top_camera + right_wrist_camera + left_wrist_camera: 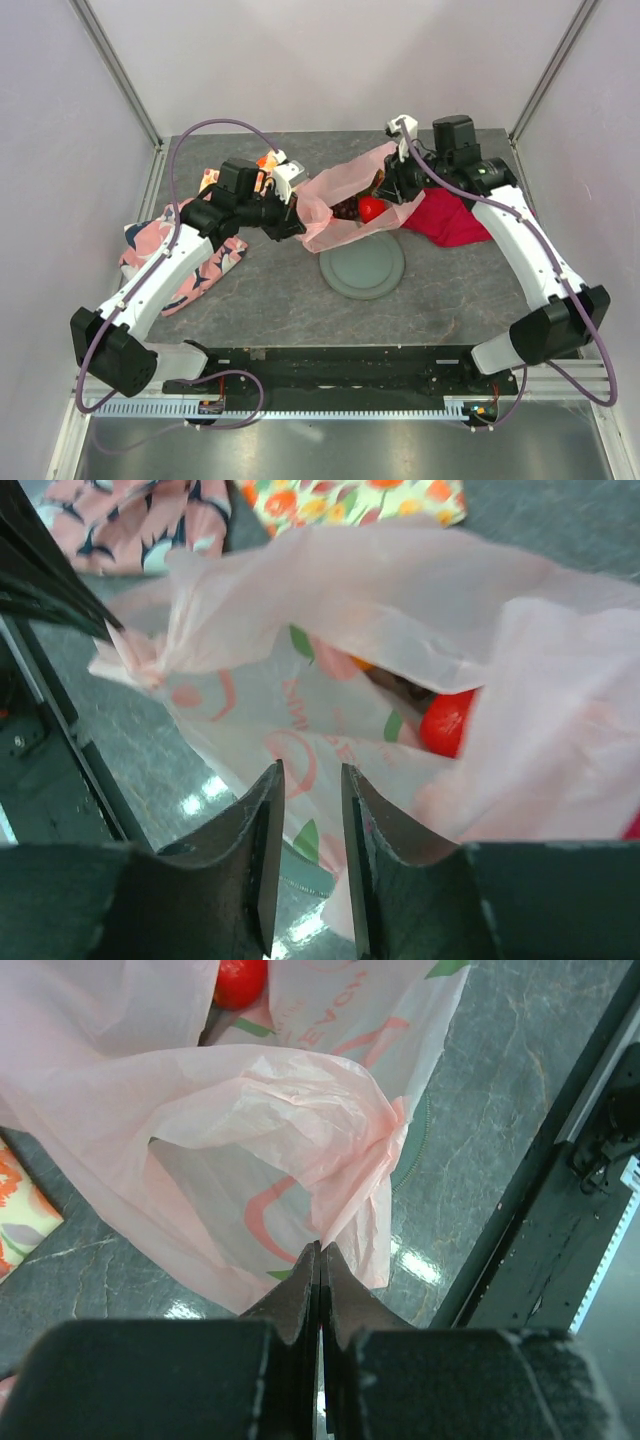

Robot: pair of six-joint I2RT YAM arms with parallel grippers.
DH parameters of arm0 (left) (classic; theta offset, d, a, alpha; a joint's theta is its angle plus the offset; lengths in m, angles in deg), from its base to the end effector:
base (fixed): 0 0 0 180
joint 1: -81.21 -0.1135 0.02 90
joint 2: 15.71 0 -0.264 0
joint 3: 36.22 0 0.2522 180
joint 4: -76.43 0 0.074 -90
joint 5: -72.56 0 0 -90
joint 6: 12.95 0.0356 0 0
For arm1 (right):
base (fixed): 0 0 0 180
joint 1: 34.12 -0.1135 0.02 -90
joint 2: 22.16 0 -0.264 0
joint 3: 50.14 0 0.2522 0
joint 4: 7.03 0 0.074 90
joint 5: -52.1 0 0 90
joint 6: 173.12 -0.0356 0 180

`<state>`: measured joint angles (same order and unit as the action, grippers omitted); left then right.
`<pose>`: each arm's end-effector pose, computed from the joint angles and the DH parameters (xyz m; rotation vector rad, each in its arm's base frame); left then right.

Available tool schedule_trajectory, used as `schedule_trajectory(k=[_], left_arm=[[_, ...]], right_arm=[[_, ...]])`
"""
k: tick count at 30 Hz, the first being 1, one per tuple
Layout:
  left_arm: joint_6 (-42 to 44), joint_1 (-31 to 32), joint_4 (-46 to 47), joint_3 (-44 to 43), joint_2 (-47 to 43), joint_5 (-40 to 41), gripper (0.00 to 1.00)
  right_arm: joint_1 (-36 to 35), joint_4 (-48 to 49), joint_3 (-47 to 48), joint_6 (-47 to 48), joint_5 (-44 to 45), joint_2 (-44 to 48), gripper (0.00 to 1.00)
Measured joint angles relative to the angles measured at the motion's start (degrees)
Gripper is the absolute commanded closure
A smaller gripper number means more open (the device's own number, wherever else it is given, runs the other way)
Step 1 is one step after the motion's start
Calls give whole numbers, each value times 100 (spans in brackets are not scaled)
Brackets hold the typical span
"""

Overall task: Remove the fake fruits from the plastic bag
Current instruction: Adjust the plastic bag at the center of the board.

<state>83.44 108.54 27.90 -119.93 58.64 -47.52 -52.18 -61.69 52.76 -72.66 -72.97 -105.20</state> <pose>0.2396 -0.1439 0.3425 0.9247 2.0638 -0.7864 0.2883 0.1155 0.4024 -0.8596 1.9638 0.7401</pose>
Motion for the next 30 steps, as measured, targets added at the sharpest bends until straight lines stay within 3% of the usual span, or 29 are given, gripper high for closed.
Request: schedule_trajectory(k=[7, 13, 22, 25, 30], left_arm=[[-175, -63, 168, 0, 7, -7, 98], [-256, -61, 216, 2, 13, -9, 98], [-254, -61, 227, 275, 0, -131, 98], [-256, -63, 212, 372, -2, -483, 98], [-278, -61, 236, 380, 0, -708, 98]], right_arm=[[-297, -149, -90, 238, -55, -890, 69], [-291, 7, -387, 236, 1180, -1362, 70], [96, -105, -2153, 109, 2061, -516, 55], [59, -37, -2011, 96, 2011, -549, 43], [15, 181, -997, 37, 1781, -1169, 30]])
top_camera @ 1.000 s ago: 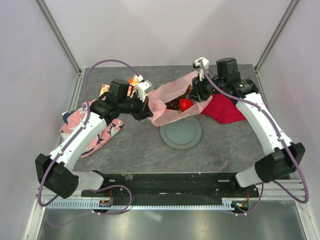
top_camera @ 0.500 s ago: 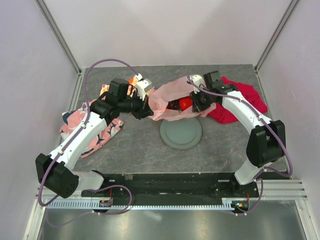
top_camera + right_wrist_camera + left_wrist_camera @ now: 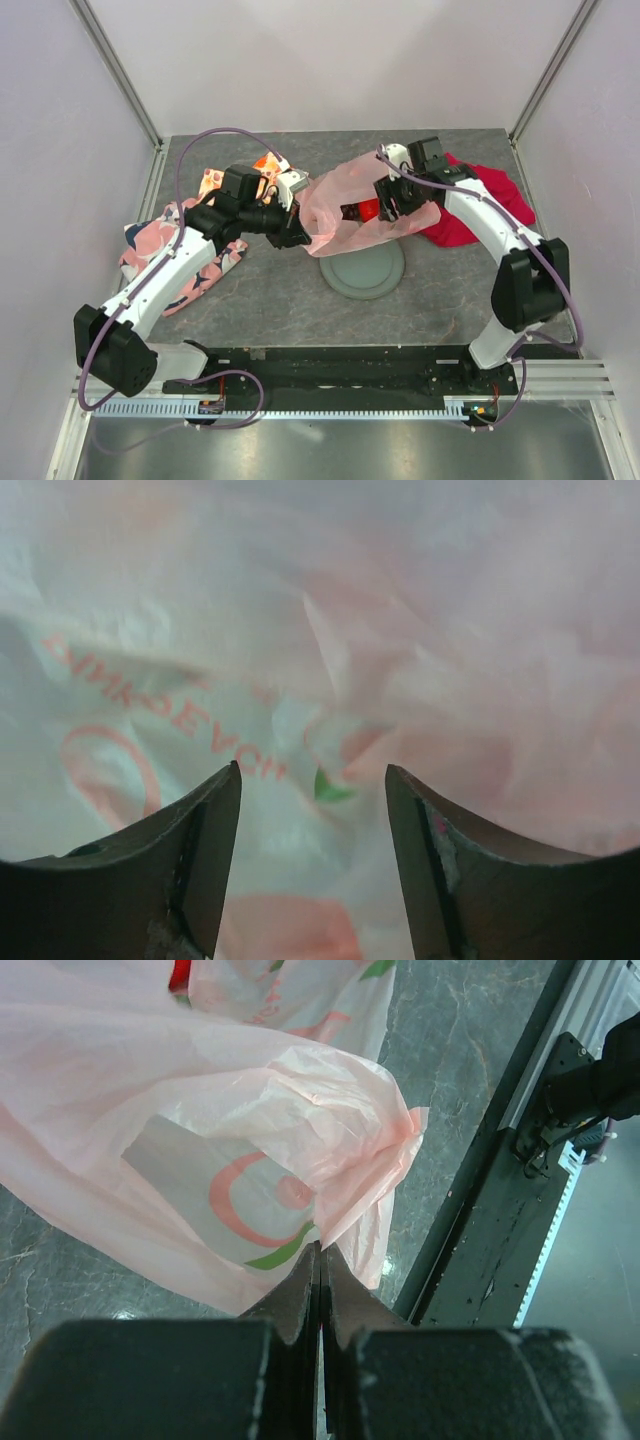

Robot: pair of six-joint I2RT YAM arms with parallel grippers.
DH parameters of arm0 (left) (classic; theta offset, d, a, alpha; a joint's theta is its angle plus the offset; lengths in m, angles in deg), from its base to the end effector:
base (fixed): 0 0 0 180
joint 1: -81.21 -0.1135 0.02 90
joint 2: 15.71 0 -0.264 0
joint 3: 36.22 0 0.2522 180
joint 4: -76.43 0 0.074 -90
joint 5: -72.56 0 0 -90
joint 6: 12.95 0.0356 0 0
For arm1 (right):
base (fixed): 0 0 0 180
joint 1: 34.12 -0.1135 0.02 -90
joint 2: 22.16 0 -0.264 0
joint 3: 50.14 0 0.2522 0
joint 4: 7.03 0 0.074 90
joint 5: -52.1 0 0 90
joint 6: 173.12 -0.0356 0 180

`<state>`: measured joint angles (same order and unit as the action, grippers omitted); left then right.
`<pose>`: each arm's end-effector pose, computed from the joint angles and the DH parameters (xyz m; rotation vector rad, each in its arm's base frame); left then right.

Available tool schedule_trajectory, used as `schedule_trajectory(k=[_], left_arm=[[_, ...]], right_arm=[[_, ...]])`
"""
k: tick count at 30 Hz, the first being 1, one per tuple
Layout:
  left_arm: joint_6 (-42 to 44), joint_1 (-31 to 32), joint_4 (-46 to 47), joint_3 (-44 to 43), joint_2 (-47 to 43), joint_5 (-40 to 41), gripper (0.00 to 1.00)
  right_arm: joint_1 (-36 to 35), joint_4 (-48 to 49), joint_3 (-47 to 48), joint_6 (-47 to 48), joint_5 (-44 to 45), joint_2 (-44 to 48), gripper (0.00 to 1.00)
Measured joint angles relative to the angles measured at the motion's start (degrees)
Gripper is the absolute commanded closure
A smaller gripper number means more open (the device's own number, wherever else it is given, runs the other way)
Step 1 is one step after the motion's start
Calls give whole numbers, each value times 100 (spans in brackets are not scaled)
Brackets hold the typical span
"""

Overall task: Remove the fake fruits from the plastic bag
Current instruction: Adjust the plastic bag at the center of the board.

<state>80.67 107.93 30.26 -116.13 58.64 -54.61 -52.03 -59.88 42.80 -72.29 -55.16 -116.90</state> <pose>0.2382 -0.1440 0.3255 0.9255 2.0828 -0.9494 0.3359 0.1196 0.2806 -0.7411 2.4033 0.4300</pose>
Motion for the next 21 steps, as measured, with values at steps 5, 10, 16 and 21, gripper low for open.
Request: schedule_trajectory(k=[5, 10, 16, 21], left_arm=[[0, 0, 4, -87, 57, 9, 97], [0, 0, 90, -302, 219, 11, 97], [0, 0, 127, -345, 280, 9, 97], [0, 0, 127, -367, 350, 9, 97]], right_arm=[[-70, 236, 562, -129, -94, -640, 12], [-153, 282, 745, -317, 50, -1108, 2], [-326, 407, 1045, -415, 568, -1521, 2], [-514, 573, 1314, -420, 898, -1845, 2]])
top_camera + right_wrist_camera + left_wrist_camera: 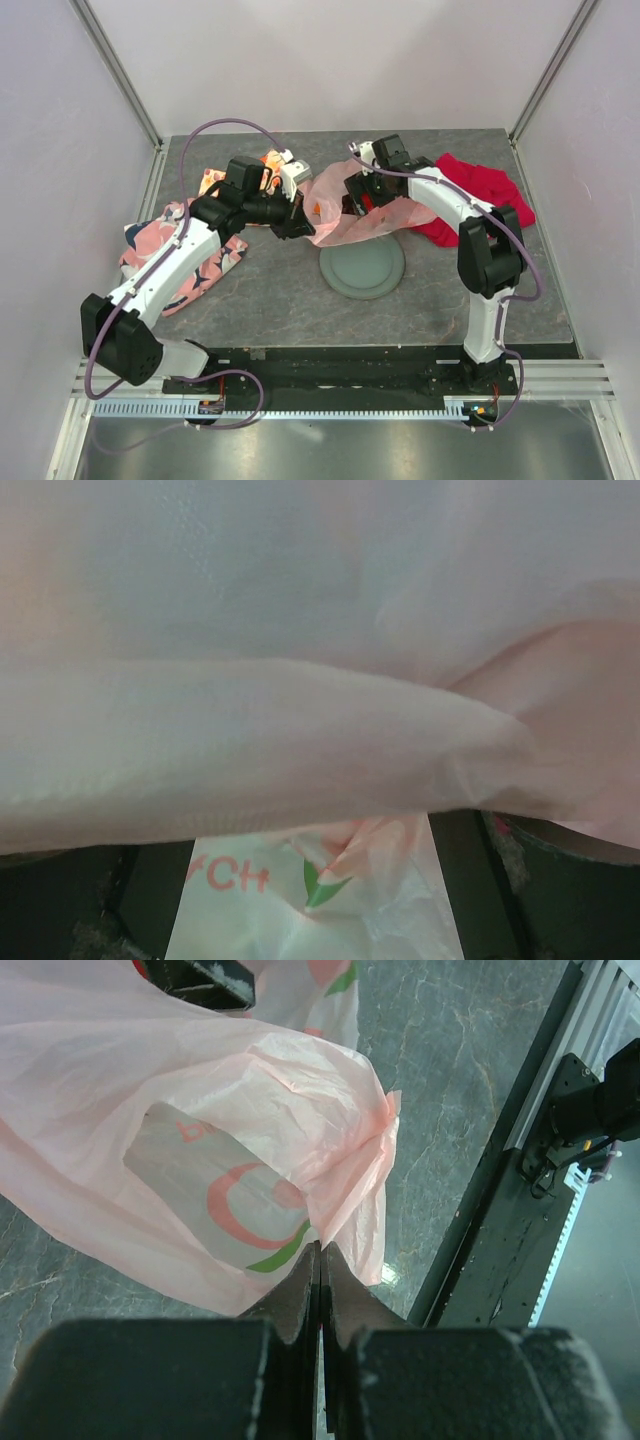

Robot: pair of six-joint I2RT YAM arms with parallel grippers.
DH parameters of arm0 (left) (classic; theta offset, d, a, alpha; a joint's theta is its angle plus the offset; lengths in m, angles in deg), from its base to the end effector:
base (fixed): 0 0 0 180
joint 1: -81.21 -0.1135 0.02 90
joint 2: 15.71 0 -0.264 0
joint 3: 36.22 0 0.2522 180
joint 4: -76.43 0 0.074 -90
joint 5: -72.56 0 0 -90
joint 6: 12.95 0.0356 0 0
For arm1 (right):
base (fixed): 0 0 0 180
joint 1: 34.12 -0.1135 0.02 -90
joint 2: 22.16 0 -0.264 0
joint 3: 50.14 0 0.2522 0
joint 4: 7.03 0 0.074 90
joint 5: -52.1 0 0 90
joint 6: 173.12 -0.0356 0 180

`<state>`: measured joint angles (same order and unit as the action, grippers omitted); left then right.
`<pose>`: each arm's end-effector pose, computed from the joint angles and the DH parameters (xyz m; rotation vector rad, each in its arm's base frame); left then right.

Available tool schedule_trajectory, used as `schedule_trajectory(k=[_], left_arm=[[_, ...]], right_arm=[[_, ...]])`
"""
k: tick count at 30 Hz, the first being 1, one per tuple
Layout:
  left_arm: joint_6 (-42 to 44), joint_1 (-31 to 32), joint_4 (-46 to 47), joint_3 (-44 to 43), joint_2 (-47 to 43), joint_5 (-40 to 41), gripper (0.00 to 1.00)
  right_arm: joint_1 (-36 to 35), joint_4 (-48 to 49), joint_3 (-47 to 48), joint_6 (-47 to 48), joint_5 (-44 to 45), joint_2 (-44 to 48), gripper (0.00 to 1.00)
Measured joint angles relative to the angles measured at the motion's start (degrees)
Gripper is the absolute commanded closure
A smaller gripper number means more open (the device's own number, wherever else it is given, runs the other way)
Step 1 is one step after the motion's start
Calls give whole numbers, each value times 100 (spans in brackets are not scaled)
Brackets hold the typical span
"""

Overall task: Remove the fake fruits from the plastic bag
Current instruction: Adjust the plastic bag at the center of the board.

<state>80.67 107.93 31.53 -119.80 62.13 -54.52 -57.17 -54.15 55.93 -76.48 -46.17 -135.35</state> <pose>0.2536 -0.1517 0.3321 0.9256 2.0570 -0.9439 0.4011 0.1762 0.2363 -0.7047 2.4287 0.2973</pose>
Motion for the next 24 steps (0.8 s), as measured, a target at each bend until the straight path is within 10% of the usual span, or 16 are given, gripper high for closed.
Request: schedule_trajectory(k=[11, 24], left_arm=[[4, 0, 0, -162, 118, 57, 97], [-11, -212, -177, -275, 11, -94, 98]], right_arm=[[-197, -149, 332, 308, 1102, -20, 2], [-468, -188, 411, 496, 291, 636, 16]])
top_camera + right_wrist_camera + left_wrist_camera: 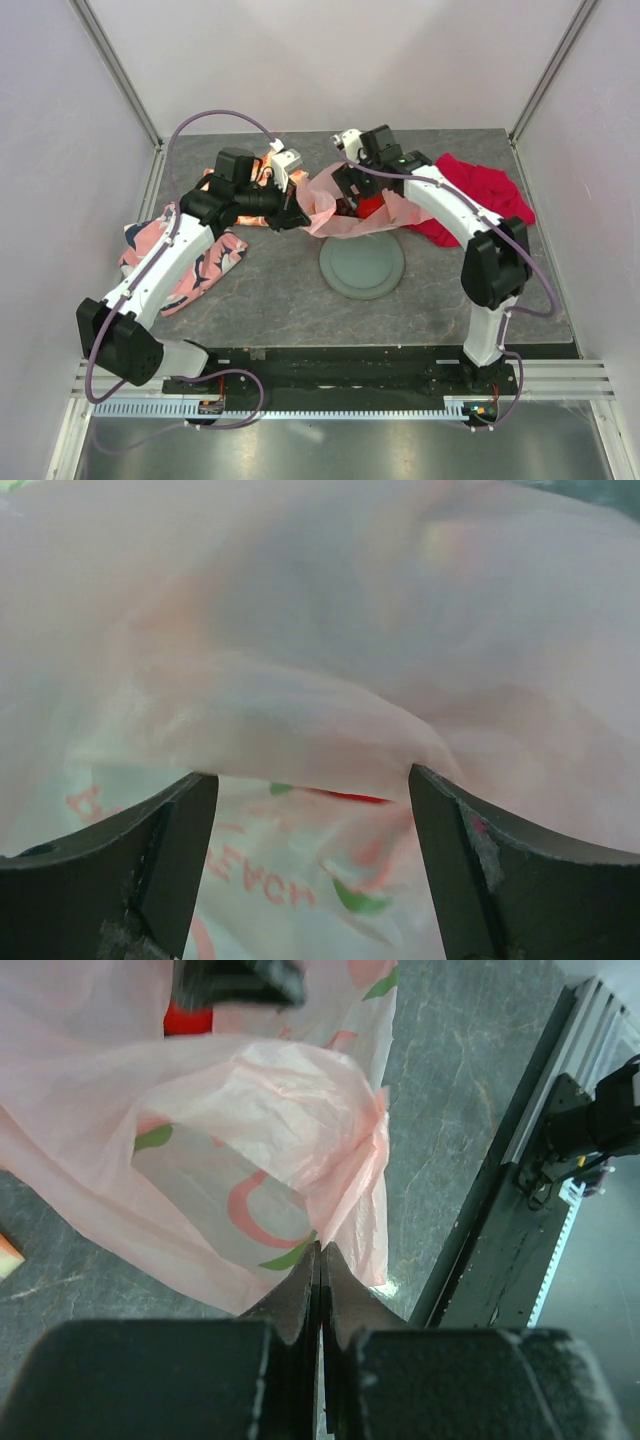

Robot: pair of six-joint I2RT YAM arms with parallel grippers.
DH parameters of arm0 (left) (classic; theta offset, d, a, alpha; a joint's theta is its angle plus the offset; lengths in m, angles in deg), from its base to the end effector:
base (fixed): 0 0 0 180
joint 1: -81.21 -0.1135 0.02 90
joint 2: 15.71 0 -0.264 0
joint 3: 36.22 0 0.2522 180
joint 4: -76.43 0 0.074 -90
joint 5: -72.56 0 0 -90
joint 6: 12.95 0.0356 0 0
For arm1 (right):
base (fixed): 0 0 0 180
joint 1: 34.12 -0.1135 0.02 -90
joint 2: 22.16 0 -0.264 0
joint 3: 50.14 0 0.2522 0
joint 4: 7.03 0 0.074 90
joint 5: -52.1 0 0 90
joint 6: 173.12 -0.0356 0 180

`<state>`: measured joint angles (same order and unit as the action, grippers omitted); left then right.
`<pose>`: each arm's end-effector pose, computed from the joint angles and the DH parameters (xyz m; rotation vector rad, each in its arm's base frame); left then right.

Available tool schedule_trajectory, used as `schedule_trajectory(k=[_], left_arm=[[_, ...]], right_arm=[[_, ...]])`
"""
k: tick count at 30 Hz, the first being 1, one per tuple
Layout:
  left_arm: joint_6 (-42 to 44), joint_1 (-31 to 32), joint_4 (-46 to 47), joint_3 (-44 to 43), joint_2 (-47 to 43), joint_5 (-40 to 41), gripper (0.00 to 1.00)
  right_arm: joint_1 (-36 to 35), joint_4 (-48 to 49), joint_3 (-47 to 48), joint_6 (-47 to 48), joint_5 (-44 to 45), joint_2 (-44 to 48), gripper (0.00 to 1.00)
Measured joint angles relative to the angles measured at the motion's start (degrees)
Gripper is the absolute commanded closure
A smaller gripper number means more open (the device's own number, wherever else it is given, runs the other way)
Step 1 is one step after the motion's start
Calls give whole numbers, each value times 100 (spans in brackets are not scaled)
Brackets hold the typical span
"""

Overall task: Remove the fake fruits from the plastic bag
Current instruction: Adjust the plastic bag at the center of the board, then take out the fake fruit from the plastic bag.

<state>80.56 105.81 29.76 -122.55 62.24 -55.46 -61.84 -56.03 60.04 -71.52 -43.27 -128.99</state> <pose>0.2586 -0.1425 0.3452 0.8914 2.0469 -0.9411 0.3744 0.2005 0.3027 -0.8423 2.2226 0.2462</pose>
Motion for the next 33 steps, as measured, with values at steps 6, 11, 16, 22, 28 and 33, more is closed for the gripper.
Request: schedule_trajectory(k=[6, 11, 16, 22, 28, 33], left_arm=[[-35, -85, -4, -131, -173, -356, 98], [-33, -92, 4, -42, -238, -420, 98], [-31, -107, 0, 267, -236, -422, 98], [-31, -107, 17, 334, -175, -426, 98], [-31, -111, 42, 334, -101, -420, 98], [-31, -111, 46, 334, -68, -424, 99]], right_arm=[[-234, -42, 98, 2, 157, -623, 11], [-225, -22, 98, 11, 651, -682, 6], [-223, 96, 4, 63, 1161, -693, 4], [-227, 140, -92, 85, 1414, -927, 4], [-227, 199, -92, 118, 1565, -1233, 21], [-210, 210, -92, 181, 1600, -1252, 44]])
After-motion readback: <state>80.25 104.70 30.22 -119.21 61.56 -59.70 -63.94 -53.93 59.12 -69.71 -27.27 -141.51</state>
